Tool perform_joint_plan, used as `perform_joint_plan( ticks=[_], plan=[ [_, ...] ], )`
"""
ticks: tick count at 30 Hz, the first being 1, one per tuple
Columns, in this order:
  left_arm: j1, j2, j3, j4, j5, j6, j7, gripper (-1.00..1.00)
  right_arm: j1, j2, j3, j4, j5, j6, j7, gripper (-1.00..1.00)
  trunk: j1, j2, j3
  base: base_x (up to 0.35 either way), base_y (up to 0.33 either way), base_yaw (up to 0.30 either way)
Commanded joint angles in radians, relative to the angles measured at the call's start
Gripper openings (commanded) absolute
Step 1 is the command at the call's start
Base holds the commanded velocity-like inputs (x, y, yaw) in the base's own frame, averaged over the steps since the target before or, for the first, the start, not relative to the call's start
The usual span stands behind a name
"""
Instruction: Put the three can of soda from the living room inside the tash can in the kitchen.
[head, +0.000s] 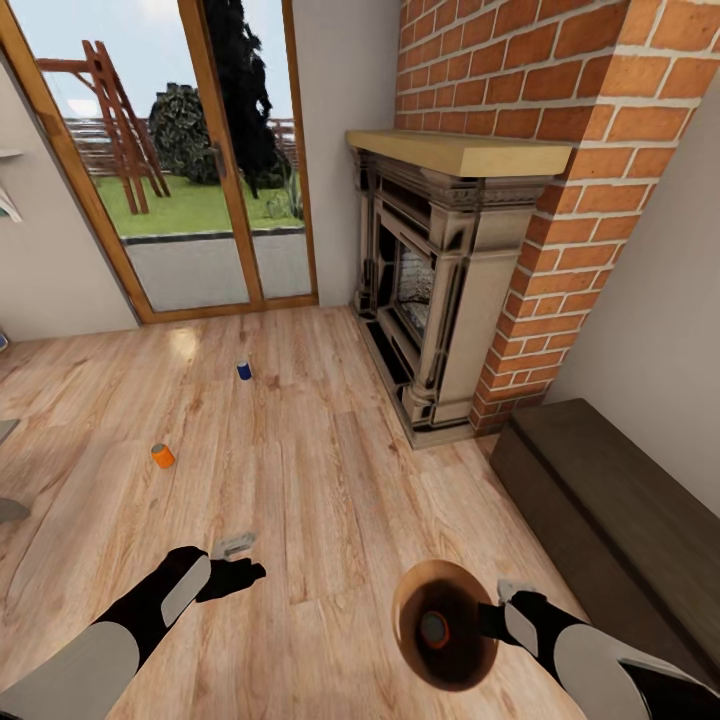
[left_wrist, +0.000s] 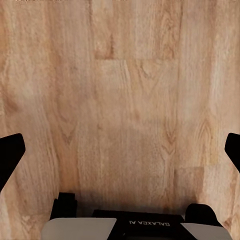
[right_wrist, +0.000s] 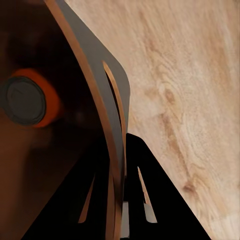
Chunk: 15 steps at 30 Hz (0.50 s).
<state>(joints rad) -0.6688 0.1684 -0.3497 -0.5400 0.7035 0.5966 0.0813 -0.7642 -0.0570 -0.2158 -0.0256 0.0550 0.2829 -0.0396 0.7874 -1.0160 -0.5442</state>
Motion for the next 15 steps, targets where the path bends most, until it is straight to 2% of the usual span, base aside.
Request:
perform_joint_plan(
  ticks=[1, 15],
  plan=[
    [0.000, 0.000, 0.000, 0.000, 0.000, -0.001, 0.000, 1.00, 0.000, 0.001, -0.007, 0.000, -0.005, -0.003, 0.007, -1.00, 0.000, 0.000, 0.000, 0.000, 0.000, 0.000],
    [0.000, -0.001, -0.029, 0.000, 0.001, -0.015, 0.000, 1.00, 0.000, -0.001, -0.004, 0.005, -0.004, -0.012, 0.007, -1.00, 0.000, 0.000, 0.000, 0.000, 0.000, 0.000]
  ],
)
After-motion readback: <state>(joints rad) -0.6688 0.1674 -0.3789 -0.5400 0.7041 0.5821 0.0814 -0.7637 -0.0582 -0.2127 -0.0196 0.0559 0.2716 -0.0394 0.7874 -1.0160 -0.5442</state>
